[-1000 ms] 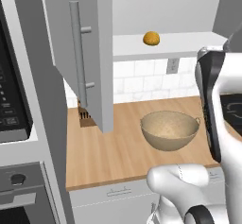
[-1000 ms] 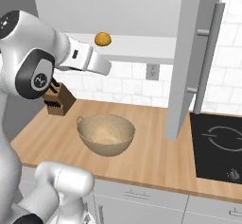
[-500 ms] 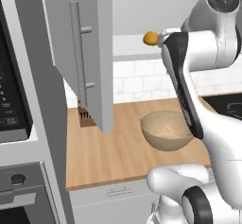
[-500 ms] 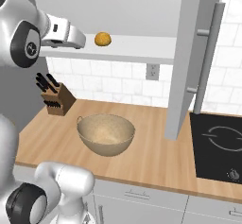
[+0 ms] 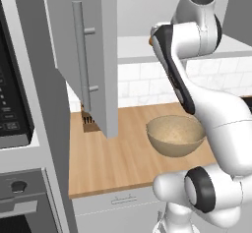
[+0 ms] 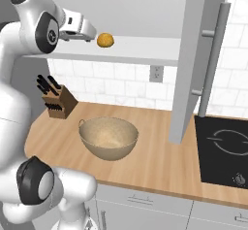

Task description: Open the cabinet, pick up the bread from the cabinet and place it in the basket. Then move the basket to the dining counter.

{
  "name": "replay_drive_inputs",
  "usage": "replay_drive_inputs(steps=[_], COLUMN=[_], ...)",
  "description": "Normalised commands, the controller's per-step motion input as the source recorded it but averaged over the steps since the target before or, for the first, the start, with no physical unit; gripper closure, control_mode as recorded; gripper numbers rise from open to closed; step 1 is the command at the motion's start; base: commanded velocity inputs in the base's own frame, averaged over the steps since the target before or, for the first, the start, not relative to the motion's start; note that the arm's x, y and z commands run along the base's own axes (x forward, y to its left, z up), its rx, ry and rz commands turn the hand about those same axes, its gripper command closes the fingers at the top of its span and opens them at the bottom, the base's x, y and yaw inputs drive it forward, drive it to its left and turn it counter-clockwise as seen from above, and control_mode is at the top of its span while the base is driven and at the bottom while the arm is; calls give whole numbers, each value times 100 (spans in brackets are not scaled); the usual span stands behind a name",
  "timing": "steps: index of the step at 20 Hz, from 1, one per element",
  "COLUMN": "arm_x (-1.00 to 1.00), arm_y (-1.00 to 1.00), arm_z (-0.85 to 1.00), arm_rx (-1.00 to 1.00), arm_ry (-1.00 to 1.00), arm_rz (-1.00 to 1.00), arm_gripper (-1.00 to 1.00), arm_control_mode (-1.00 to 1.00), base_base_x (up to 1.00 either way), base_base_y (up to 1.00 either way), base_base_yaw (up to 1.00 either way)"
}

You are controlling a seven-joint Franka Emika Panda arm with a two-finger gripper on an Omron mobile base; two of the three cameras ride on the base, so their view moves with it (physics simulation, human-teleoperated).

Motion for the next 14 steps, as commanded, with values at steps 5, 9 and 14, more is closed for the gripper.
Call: replay_drive_inputs(steps=[5, 9, 14], arm_x=[62, 50, 19], arm_y=[-21, -11, 0], arm_z=[-32, -20, -3], arm_rx=[2, 4, 2], arm_ry=[0, -3, -5], arm_rz=[0, 0, 0], arm_gripper=[-100, -100, -100], arm_control_mode=[-100, -100, -100], base_base_x=[0, 0, 0], base_base_y=[0, 0, 0], base_base_yaw=[0, 0, 0])
